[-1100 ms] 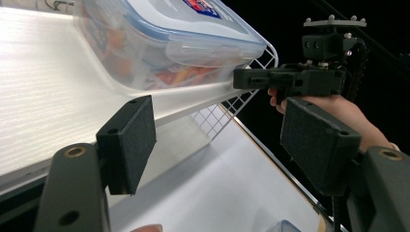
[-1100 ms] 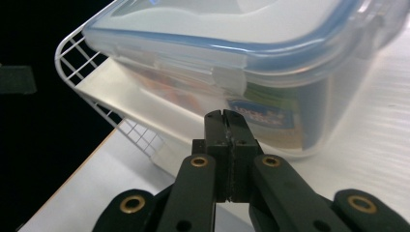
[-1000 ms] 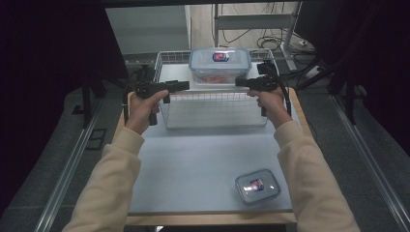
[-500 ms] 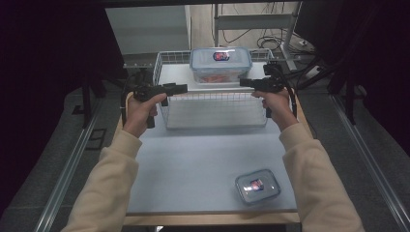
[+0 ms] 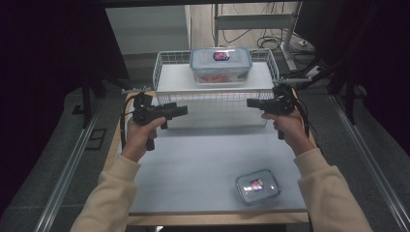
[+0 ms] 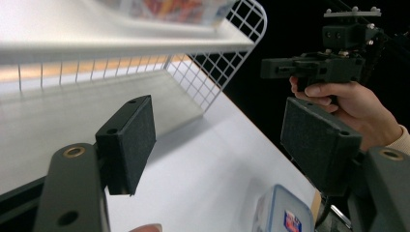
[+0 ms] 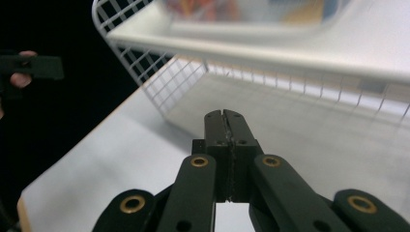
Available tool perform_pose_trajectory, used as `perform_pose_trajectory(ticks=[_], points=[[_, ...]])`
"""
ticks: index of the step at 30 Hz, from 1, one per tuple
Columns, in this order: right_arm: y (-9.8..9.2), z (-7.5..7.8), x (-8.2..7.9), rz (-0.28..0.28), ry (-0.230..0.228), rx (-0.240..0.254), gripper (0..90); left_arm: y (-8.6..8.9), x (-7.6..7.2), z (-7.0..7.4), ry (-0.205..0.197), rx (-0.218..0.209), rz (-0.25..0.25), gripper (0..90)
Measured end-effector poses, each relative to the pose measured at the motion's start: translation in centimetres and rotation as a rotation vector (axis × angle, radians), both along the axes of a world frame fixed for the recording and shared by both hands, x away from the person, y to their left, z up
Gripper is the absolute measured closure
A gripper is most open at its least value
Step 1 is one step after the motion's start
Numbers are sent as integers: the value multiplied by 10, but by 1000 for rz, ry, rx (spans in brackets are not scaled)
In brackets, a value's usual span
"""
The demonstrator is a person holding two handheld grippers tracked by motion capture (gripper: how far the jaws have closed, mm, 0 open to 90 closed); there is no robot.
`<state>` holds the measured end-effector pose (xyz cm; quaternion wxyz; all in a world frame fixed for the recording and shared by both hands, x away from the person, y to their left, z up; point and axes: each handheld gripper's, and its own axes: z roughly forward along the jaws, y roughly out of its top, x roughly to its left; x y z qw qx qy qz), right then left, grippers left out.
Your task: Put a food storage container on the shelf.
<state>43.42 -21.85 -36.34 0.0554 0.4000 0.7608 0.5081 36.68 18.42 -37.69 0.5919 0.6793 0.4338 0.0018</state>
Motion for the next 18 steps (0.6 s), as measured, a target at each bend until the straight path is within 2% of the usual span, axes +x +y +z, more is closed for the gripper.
perform_pose_trajectory(ticks=[2,3,4,5,8,9,11,13,14,15,18], points=[[-4,-7,-8,13,6,13,896,2,-7,-9,5,-3,7,277],[-9,-17,-15,30,17,18,896,4,-13,-18,2,5,19,277],[-12,-22,-19,33,24,17,896,4,-13,-18,2,5,19,277],[-12,-22,-19,33,24,17,896,5,-16,-22,6,-1,24,277],[-22,-38,-31,44,42,18,896,7,-23,-36,24,-8,32,277],[-27,-45,-37,45,44,5,896,7,-28,-45,31,0,36,278],[-30,-49,-40,45,47,0,896,6,-31,-48,33,5,36,278],[-37,-59,-50,44,50,-13,896,1,-39,-59,39,29,28,278],[-40,-62,-53,44,53,-14,896,1,-39,-59,39,29,28,278],[-42,-65,-57,47,54,-16,896,-3,-46,-65,41,51,20,278],[-45,-70,-64,49,50,-32,895,-7,-51,-72,48,66,6,278]])
